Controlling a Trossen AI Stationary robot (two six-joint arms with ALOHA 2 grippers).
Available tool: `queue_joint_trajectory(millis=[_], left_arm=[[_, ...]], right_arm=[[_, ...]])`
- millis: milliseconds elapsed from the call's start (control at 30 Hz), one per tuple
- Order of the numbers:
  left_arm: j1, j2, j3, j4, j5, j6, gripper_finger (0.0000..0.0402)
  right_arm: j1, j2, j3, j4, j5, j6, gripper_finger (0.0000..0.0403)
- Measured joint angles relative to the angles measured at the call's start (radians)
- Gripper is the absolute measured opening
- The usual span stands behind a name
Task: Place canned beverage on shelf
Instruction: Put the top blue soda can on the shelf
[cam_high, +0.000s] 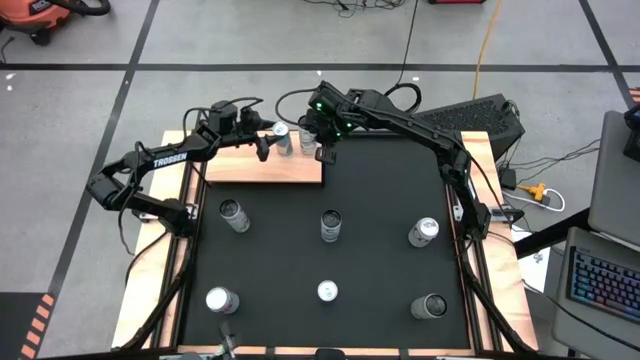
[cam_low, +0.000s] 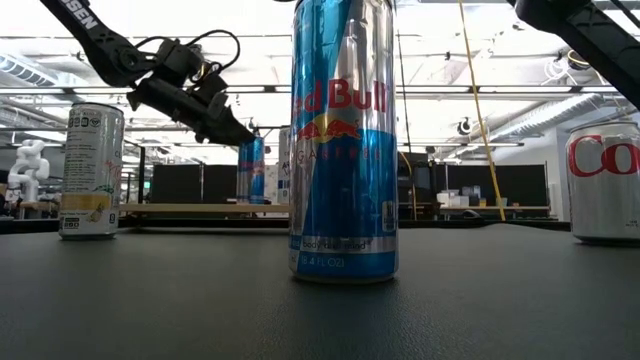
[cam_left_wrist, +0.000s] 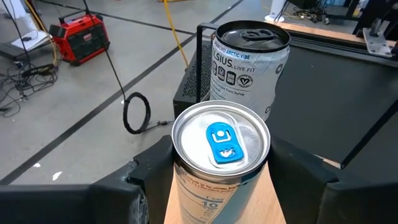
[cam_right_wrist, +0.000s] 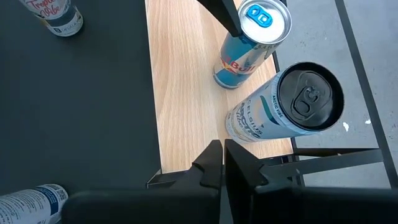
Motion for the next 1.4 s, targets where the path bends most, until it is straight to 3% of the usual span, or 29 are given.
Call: queue_joint_trajectory(millis=[200,333,633,933,1400], left_arm=[[0.019,-0.002,0.0,-0.017,0.011,0.02,0.0223],[0.041,-0.002,0.0,-0.031,0.101,0.035,0.0222],[0.065,0.0,0.0,-0.036,0.19,0.055,0.0222],[0.069,0.004,0.035,-0.052,0.208,0.105,0.0222],[0.08,0.11,0.075,-0.04,0.309,0.138,0.0222]], right_arm=[[0.0,0.0,0.001,-0.006,0.0,0.0,0.0],[0.0,0.0,0.001,-0.011,0.0,0.0,0.0],[0.0,0.0,0.001,-0.011,-0.001,0.0,0.0],[0.0,0.0,0.001,-0.011,-0.001,0.0,0.0],[0.0,0.0,0.001,-0.031,-0.004,0.0,0.0]])
